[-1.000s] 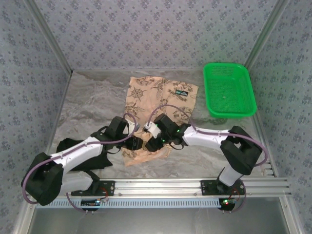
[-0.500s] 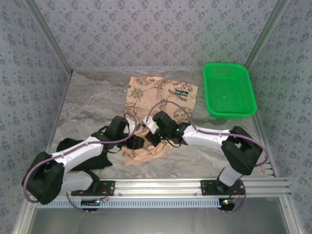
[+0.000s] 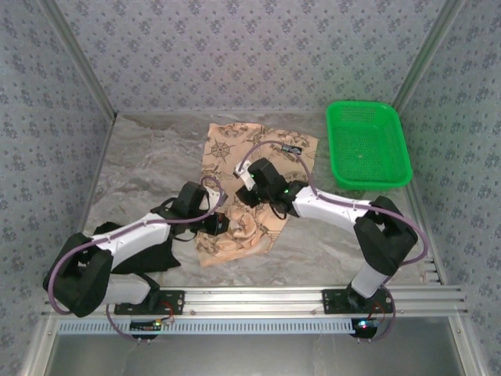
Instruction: Fold the inside-out t-shirt
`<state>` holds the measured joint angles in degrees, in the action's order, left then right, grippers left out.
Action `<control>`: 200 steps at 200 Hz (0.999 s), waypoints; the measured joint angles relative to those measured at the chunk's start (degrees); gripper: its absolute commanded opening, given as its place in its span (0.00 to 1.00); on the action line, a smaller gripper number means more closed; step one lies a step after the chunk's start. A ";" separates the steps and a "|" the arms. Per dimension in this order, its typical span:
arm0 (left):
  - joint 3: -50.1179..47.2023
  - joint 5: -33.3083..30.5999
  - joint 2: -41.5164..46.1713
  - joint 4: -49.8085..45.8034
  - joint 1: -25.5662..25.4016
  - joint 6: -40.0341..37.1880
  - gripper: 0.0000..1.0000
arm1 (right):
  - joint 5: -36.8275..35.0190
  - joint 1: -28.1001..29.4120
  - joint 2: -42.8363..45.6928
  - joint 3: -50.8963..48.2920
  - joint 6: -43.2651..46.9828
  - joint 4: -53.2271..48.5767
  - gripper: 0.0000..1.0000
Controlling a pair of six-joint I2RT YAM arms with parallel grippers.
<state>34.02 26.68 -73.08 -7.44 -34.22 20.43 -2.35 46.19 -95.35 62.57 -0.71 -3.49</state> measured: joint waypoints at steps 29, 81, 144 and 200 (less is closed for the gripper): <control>-0.20 3.43 2.89 0.26 0.11 0.42 0.00 | 1.20 -0.17 1.03 0.13 -2.89 -3.80 0.51; -2.45 5.62 4.87 0.42 2.03 1.20 0.00 | 10.19 5.97 12.15 -9.86 -3.91 -3.04 0.58; -4.22 6.58 5.16 0.52 2.73 1.29 0.00 | 0.96 8.70 -0.79 -9.38 -4.79 1.03 0.56; -5.38 7.41 4.48 3.32 2.73 2.12 0.00 | -12.11 5.95 -3.45 -0.28 -12.37 -0.11 0.54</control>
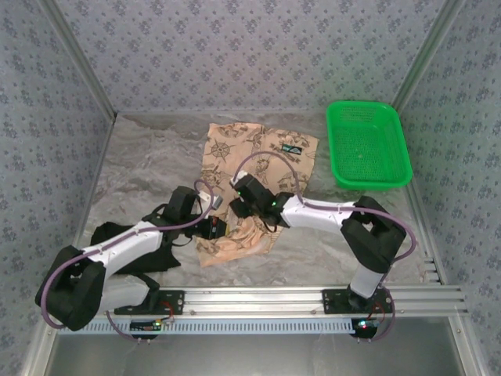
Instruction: Fold the inside-out t-shirt
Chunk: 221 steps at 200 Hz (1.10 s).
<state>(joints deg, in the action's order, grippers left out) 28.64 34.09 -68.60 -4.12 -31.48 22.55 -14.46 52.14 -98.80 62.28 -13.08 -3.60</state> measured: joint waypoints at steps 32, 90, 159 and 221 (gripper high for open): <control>0.07 0.00 -2.91 3.93 -0.48 1.01 0.00 | 0.63 -5.05 -1.11 3.82 -4.59 -3.17 0.57; 0.81 0.90 -6.54 5.77 -2.38 1.55 0.01 | 16.06 -11.06 0.20 3.65 -4.00 -14.10 0.59; 1.44 1.01 -6.58 2.51 -2.29 1.36 0.35 | 26.58 -13.31 4.96 2.03 -7.98 -23.02 0.58; 6.40 -2.67 -6.51 -2.01 -1.05 -1.22 0.46 | 20.17 -5.57 3.41 2.91 -20.44 -23.65 0.60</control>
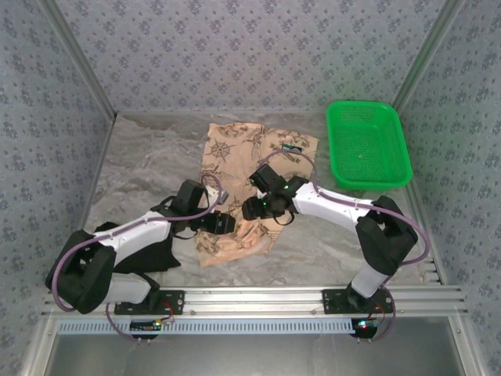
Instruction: Fold the inside-out t-shirt
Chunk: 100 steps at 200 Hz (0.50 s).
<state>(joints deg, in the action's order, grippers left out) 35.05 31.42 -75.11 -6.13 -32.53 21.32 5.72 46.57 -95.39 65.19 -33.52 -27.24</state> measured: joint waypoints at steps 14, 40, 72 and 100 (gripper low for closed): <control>1.03 -0.85 -0.37 -0.26 0.28 -0.76 0.46 | -2.23 0.66 -0.83 0.42 -2.43 0.50 0.60; 2.97 -2.38 -3.98 0.09 0.28 -1.42 0.45 | -7.26 1.38 -2.99 1.25 -5.44 1.77 0.57; 4.81 -2.49 -9.55 0.50 0.33 -1.55 0.22 | -10.21 1.49 -5.49 2.25 -6.27 2.62 0.49; 6.75 -2.21 -10.71 0.24 0.42 -2.49 0.06 | -10.60 1.97 -5.20 2.80 -5.42 3.52 0.48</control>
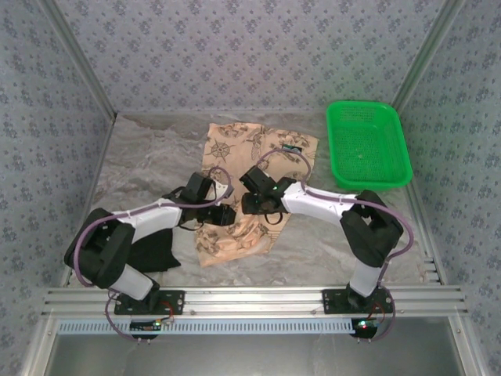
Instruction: Fold the inside-out t-shirt
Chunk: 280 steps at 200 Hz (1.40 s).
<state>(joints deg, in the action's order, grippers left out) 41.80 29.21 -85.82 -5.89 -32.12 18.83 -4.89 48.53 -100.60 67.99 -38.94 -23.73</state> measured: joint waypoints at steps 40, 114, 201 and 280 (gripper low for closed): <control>0.87 4.76 1.27 0.33 0.96 0.76 0.01 | 1.03 -0.39 6.45 -3.80 3.02 0.61 0.55; -2.56 13.11 7.08 3.10 1.11 9.27 0.02 | -5.92 3.43 7.63 0.72 -1.44 -6.27 0.45; -4.85 13.20 8.57 6.60 1.25 14.05 0.03 | -6.29 3.85 3.26 2.89 -9.57 -7.65 0.28; -5.38 10.25 9.97 7.39 2.58 14.88 0.05 | -2.80 2.54 3.76 1.55 -6.12 -5.38 0.00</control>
<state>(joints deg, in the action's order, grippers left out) 36.42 39.46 -75.85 1.50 -29.54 33.71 -7.68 51.07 -96.84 69.54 -45.06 -29.10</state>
